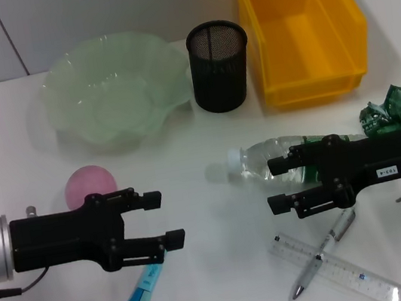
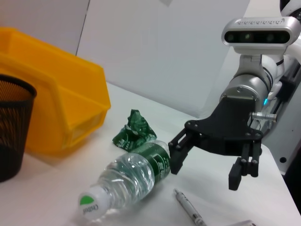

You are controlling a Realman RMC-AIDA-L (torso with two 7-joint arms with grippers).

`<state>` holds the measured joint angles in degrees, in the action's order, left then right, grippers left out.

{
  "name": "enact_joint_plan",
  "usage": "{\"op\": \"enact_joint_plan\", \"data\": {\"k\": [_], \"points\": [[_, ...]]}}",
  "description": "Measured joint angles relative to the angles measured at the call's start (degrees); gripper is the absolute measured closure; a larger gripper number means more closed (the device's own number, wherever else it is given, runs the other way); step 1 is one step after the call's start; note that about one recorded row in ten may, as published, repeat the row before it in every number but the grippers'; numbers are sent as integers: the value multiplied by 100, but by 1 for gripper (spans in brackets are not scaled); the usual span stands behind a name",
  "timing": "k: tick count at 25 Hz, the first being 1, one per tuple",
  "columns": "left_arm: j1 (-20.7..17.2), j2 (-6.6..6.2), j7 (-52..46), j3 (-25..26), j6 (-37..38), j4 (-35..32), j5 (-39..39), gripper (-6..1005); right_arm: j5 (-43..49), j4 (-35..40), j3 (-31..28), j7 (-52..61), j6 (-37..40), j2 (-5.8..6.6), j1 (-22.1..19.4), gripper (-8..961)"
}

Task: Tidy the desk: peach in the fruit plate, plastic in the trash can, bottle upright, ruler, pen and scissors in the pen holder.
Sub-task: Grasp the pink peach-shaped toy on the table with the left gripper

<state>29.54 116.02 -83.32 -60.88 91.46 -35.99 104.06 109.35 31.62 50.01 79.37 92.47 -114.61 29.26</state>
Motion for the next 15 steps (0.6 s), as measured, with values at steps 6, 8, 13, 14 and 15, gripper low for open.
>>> {"op": "enact_joint_plan", "data": {"k": [6,8,13,14,15], "points": [[-69,-78,-167,144,-117,-774,345,189,12,-7,0,0,-10,0,0,183],[-91,-80,-312,308,-264,-1136,743,192,24,-7,0,0,-10,0,3,182],[-86,-25,-441,639,-678,-1668,1587,200,51,-7,0,0,-12,0,20,182],[-86,-25,-441,639,-678,-1668,1587,202,52,-10,0,0,-14,0,24,182],[-86,-25,-441,639,-678,-1668,1587,203,52,-17,0,0,-15,0,30,182]]}}
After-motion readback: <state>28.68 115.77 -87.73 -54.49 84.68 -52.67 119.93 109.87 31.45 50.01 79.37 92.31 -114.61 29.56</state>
